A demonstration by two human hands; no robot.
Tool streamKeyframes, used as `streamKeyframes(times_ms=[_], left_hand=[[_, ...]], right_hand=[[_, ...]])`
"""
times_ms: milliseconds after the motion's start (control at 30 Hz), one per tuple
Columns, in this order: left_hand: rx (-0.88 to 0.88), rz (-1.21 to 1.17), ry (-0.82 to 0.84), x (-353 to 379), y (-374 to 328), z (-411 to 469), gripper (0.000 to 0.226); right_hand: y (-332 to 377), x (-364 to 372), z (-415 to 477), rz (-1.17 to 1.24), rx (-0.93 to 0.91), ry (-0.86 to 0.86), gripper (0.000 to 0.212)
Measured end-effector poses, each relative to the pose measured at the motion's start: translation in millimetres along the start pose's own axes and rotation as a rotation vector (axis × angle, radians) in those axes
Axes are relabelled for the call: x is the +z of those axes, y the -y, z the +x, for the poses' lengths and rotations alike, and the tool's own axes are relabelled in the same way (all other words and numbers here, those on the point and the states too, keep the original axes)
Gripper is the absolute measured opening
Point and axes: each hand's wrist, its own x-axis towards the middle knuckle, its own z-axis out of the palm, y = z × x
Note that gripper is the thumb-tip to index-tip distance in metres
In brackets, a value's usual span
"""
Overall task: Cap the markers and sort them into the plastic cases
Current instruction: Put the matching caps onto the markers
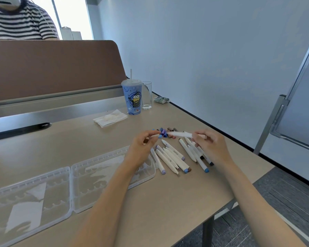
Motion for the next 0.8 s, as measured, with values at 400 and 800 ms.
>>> streamKeyframes(times_ms=[400,800], left_hand=[[0.038,-0.022,0.051,-1,-1,-1,0.013],[-0.129,-0.115,0.061,2,-12,0,0.021]], right_hand=[[-12,10,-15,-0.042,-0.224,-0.061,0.021],[-11,9,-17,0.076,-0.245,-0.074,0.021]])
